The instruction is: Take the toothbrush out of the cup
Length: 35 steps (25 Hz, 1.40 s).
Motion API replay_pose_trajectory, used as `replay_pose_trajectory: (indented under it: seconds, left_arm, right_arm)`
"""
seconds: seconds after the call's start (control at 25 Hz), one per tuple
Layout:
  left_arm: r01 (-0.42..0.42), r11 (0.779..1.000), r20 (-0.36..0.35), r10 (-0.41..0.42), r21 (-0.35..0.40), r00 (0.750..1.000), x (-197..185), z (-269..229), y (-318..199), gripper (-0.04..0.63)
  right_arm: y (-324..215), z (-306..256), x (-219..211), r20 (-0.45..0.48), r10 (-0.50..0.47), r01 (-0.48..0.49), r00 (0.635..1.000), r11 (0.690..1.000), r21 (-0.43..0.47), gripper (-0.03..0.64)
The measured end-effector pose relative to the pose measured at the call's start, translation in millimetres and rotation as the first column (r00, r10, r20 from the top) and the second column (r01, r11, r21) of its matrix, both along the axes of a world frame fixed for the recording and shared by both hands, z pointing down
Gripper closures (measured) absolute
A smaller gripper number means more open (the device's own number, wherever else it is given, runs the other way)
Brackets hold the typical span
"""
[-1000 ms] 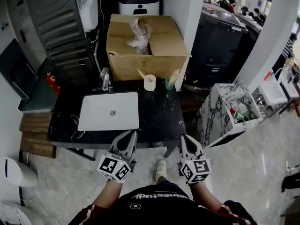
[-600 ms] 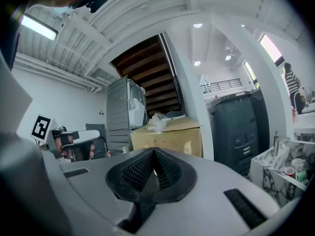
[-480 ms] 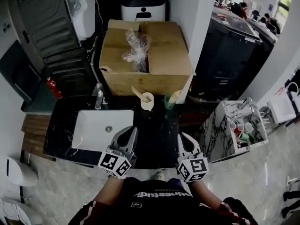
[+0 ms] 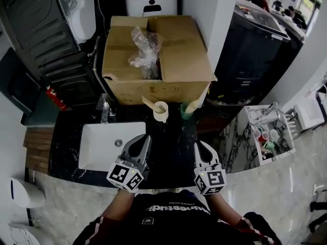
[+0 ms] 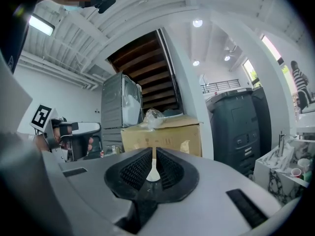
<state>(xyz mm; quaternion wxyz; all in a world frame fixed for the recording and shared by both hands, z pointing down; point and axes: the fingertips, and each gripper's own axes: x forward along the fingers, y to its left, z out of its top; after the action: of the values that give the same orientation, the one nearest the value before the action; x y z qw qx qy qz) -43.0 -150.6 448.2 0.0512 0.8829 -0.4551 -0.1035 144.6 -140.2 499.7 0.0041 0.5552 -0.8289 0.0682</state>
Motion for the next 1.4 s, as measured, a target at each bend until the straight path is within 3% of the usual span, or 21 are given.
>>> replay_pose_trajectory:
  seconds: [0.24, 0.8, 1.04, 1.4]
  left_arm:
    - [-0.029, 1.0, -0.009, 0.029, -0.01, 1.0, -6.1, 6.9, -16.6, 0.581]
    - [-0.01, 0.999, -0.017, 0.01, -0.031, 1.0, -25.0, 12.4, -42.9, 0.581]
    - [-0.009, 0.999, -0.008, 0.008, -0.039, 1.0, -27.1, 18.7, -53.5, 0.581]
    - [-0.006, 0.999, -0.001, 0.006, -0.053, 1.0, -27.5, 23.1, -63.3, 0.581]
  right_arm:
    - [-14.6, 5.5, -12.3, 0.01, 0.004, -0.004, 1.0, 1.0, 0.0, 0.454]
    - [-106.5, 52.9, 11.6, -0.054, 0.109, -0.11, 0.993, 0.994, -0.019, 0.451]
    - [-150.6, 69.5, 20.2, -0.072, 0.131, -0.131, 0.989, 0.991, 0.007, 0.443]
    - [-202.6, 90.3, 28.0, -0.092, 0.154, -0.158, 0.984, 0.987, -0.031, 0.42]
